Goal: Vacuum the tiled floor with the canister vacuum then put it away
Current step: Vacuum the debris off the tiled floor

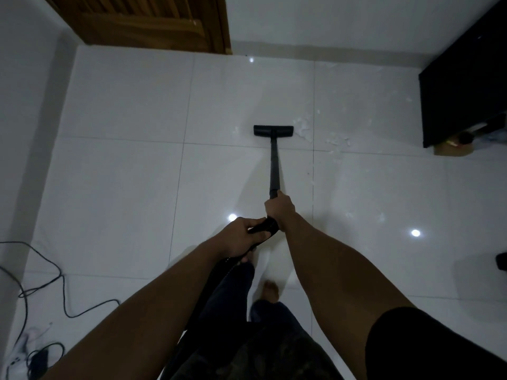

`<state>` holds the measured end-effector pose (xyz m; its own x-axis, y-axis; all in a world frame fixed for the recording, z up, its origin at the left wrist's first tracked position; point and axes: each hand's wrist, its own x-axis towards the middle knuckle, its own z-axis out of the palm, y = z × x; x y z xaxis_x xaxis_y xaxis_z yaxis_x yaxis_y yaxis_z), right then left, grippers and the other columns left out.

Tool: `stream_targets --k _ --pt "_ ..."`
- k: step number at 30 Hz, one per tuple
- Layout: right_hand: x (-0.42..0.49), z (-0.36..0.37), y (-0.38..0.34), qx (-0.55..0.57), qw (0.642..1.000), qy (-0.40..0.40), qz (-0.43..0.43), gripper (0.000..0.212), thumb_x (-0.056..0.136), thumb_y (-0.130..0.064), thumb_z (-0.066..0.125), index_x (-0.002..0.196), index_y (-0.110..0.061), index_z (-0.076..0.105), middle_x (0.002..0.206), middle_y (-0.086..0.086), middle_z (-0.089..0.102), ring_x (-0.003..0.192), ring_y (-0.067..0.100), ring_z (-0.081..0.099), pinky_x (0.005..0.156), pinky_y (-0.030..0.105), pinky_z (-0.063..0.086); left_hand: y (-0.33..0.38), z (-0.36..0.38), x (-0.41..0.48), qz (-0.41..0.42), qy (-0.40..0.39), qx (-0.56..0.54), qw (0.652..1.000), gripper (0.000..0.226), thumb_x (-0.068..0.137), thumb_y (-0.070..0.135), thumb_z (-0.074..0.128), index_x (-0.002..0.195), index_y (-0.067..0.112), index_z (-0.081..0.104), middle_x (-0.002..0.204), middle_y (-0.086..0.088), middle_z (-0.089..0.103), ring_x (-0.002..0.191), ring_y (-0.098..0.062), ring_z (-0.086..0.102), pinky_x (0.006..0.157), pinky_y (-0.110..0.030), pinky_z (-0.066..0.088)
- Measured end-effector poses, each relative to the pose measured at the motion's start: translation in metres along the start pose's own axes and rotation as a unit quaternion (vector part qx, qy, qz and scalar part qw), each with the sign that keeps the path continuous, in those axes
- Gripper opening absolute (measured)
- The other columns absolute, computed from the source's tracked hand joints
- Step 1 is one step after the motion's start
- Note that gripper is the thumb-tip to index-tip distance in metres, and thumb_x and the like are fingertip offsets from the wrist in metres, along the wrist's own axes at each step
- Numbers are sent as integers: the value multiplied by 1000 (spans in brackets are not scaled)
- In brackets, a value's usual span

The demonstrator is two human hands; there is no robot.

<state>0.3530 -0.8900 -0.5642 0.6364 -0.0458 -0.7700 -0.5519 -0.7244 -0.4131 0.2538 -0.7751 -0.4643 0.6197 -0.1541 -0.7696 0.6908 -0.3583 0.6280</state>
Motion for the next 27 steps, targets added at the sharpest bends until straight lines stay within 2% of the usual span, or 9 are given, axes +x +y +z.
stream_targets --k 3,7,12,15,21,24,27 --pt "21 -9 -33 -8 1000 1 -9 54 93 -16 50 146 -11 43 130 12 59 113 31 60 87 36 51 15 -29 23 3 1 2 1000 53 99 35 60 149 29 45 72 -9 63 49 -21 58 44 -24 47" --pt "42 -15 -68 -8 1000 8 -17 57 93 -15 49 149 -12 39 134 12 56 115 32 58 90 38 52 32 -61 44 3 5 -11 1000 50 99 35 60 146 34 46 75 -14 62 49 -23 57 44 -25 48" --pt "41 -4 -73 45 999 21 -13 64 94 -11 48 156 -18 29 140 10 54 119 30 57 81 31 47 32 -72 43 2 7 -8 1000 47 99 30 61 144 27 50 70 -10 61 47 -18 55 42 -22 46" --pt "29 1 -61 77 997 28 -8 67 96 -12 47 158 -22 25 140 9 53 117 28 57 75 28 42 25 -63 33 7 11 1 1000 43 99 27 61 142 25 53 66 -5 60 44 -15 52 40 -20 43" --pt "-10 -3 -13 107 993 54 -20 64 97 -14 49 157 -21 28 140 11 55 120 30 57 86 29 46 7 -18 6 19 -5 13 1000 34 100 29 60 132 20 59 70 -16 60 47 -21 54 43 -21 44" --pt "-45 -8 25 120 991 53 -26 63 98 -16 47 158 -22 27 140 9 55 117 28 57 80 28 44 -10 23 -20 31 -9 6 999 37 99 30 60 135 23 58 72 -16 60 48 -25 52 44 -25 46" --pt "-84 -10 71 133 989 53 -32 64 99 -16 46 159 -25 24 141 8 53 113 26 57 77 27 45 -33 69 -48 50 -2 14 999 45 98 33 62 143 27 53 75 -13 61 47 -20 53 47 -28 48"
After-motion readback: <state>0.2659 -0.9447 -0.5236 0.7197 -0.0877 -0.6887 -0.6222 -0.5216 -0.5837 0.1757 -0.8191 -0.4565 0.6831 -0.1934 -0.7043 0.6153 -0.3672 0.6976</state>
